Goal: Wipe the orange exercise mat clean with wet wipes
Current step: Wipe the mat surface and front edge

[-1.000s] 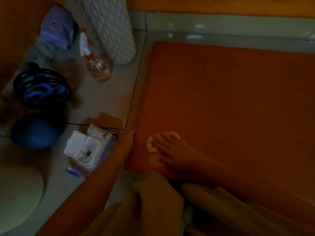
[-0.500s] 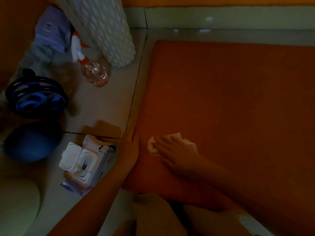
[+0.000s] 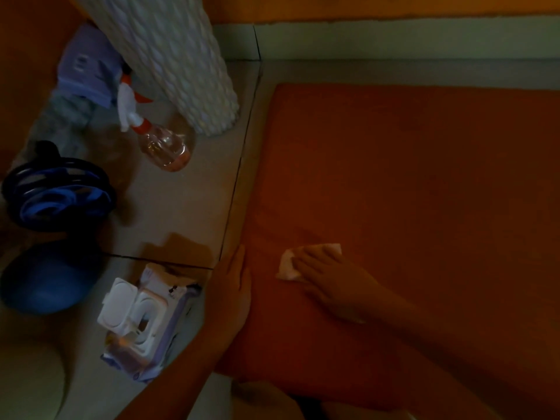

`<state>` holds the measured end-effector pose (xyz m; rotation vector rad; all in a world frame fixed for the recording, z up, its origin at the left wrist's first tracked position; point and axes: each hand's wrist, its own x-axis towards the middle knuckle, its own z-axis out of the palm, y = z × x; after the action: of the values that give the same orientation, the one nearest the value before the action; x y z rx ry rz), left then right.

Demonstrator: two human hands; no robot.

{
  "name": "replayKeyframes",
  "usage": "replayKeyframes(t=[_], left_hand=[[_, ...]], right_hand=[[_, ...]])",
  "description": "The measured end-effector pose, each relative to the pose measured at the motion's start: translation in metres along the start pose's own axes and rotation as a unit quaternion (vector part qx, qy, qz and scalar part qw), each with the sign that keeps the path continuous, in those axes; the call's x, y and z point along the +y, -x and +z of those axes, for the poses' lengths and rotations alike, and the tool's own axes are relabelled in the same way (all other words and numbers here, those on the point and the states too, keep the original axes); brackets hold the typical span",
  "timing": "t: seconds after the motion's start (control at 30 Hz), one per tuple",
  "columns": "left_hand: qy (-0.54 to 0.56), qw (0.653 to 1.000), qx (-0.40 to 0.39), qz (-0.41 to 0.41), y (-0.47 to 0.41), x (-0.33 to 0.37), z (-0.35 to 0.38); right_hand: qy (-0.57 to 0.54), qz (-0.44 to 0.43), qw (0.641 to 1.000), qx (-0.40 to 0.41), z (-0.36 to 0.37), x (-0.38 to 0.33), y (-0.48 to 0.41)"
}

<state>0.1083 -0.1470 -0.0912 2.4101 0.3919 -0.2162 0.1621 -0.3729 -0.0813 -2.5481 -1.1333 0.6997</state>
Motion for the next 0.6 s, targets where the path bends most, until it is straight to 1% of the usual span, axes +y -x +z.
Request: replayKeyframes(t=[0.07,0.13,0.2,0.23,0.27,0.33,0.4,0.5,0.6], left_hand=[[0.003,1.000,-0.002,-0.002,-0.001,0.001,-0.001],[0.002,1.000,-0.002,0.001,0.000,0.001,-0.002],[-0.006,1.000,-0.004,0.001,-0.001,0.002,-0.003],[-0.013,1.000,-0.002,0.003,-0.003,0.003,-0.003],[-0.021,1.000,0.004,0.006,-0.006,0.004,-0.004],[-0.045,0.999,0.012,0.021,-0.017,0.007,-0.005],[-0.066,0.997,0.011,0.037,-0.029,0.009,-0.004],[-0.086,0.995,0.000,0.050,-0.036,0.007,0.001],[-0.085,0.995,-0.001,0.052,-0.034,0.003,0.005]], right_hand=[[0.028,0.060,0.996,0.053,-0.009,0.022,-0.012],[0.051,0.121,0.990,0.058,-0.016,0.038,-0.033],[0.055,0.155,0.984,0.068,-0.023,0.034,-0.056],[0.039,0.150,0.986,0.068,-0.025,0.027,-0.064],[0.012,0.120,0.991,0.063,-0.023,0.020,-0.067],[-0.023,0.033,0.998,0.039,-0.011,0.007,-0.058],[-0.004,-0.022,0.999,0.026,-0.001,0.008,-0.046],[0.024,-0.012,1.000,0.009,-0.009,0.030,-0.056],[0.061,0.048,0.995,0.059,-0.029,0.047,-0.093]])
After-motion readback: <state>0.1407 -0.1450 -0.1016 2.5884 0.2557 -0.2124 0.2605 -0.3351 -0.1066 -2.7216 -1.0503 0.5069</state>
